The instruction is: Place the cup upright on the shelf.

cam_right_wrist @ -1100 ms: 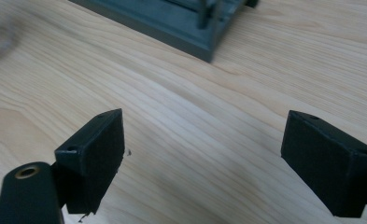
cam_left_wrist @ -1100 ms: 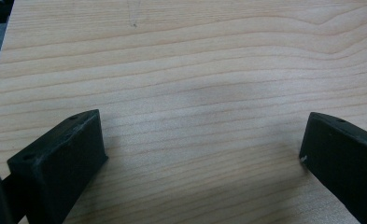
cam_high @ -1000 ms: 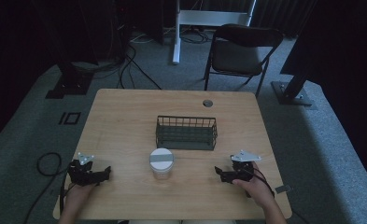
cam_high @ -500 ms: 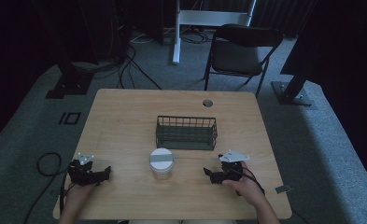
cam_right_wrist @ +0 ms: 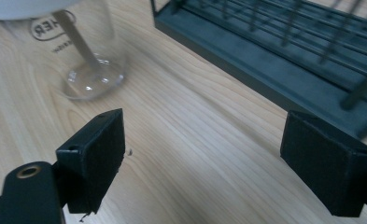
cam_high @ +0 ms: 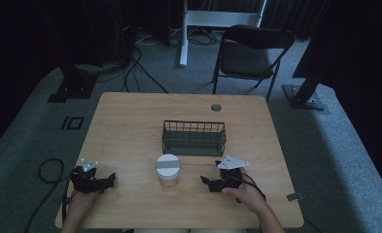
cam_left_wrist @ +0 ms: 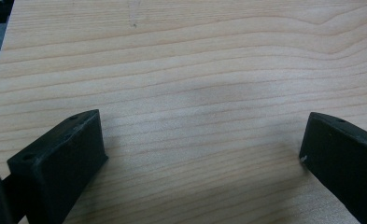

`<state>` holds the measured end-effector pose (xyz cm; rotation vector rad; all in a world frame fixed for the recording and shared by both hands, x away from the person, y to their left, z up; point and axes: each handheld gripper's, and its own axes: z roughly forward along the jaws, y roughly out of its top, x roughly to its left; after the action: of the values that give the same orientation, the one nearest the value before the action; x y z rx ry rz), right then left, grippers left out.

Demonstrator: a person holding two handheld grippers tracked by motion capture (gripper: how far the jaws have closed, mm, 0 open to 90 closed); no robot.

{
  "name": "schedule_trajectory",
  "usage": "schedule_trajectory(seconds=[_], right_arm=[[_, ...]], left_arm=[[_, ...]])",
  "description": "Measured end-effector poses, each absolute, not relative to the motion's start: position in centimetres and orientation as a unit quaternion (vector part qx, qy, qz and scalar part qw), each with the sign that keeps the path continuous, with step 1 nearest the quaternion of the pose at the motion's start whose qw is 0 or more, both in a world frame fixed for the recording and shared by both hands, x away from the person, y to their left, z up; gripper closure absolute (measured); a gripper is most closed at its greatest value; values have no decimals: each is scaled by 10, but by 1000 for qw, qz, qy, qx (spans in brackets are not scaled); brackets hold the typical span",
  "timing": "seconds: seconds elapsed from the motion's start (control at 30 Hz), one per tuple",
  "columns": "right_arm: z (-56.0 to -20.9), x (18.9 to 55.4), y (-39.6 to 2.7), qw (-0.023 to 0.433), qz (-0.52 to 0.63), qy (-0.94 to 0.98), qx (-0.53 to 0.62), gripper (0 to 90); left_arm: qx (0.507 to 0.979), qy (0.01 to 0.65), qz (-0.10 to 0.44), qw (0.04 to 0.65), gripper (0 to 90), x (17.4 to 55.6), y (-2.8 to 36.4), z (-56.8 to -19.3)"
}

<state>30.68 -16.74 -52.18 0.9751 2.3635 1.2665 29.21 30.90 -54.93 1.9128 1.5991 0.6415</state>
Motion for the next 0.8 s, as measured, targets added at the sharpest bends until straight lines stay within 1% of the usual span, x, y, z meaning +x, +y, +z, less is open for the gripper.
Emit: schedule_trajectory(seconds=[0.73,0.8], right_arm=[[-527,300,-108,104,467,832,282,138],[-527,300,-103,107,472,832,272,138]], left_arm=[[713,596,239,280,3,292,309,-549],[713,596,239,280,2,292,309,-549]])
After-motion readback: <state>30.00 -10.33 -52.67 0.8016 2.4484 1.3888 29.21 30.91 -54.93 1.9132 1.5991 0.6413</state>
